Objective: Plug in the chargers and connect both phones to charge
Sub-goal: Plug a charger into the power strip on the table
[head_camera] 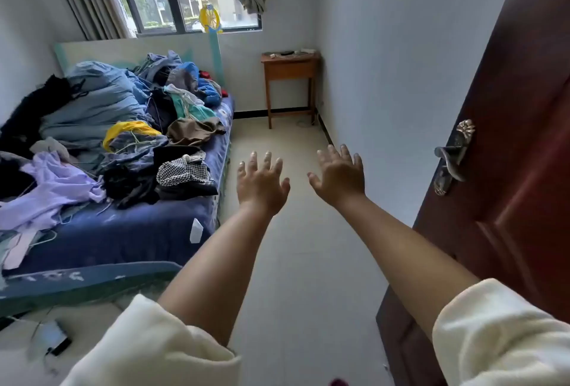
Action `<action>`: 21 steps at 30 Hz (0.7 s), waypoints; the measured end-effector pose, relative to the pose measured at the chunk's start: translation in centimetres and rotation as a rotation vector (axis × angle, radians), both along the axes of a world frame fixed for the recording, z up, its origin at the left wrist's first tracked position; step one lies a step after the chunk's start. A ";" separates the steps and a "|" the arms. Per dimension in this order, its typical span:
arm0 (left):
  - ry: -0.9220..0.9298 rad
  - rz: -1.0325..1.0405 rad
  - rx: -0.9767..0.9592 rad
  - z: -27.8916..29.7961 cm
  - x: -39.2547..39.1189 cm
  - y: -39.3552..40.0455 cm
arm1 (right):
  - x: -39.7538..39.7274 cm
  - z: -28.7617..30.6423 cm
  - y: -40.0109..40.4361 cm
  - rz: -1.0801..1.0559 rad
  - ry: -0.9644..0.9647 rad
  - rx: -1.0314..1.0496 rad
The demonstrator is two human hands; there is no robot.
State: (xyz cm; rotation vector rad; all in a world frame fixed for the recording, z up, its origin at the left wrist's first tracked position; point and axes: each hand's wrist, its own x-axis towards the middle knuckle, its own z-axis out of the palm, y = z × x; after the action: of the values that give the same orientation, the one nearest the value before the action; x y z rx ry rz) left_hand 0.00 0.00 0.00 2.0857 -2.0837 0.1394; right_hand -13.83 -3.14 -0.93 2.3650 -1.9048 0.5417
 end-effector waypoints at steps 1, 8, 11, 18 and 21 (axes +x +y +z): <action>-0.003 0.005 0.022 -0.4 -0.2 -2.0 | -0.2 -0.5 -1.9 -0.012 0.002 0.021; 0.024 0.025 0.109 -2.9 -0.9 -18.0 | -1.3 -2.6 -17.8 0.008 0.028 0.103; 0.045 0.044 0.153 -4.1 0.0 -23.8 | -0.6 -3.7 -24.3 0.032 0.056 0.134; 0.034 0.114 0.196 -5.9 6.2 -40.6 | 4.7 -5.3 -41.9 0.121 0.151 0.163; 0.019 0.098 0.191 -5.9 9.2 -49.0 | 7.0 -5.0 -50.2 0.099 0.145 0.150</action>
State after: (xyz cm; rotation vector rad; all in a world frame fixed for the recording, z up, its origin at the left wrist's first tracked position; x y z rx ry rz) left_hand 9.16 -49.00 -5.88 2.2892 -2.0575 -0.0683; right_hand -6.85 -53.30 -5.95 2.5227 -1.8336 0.2317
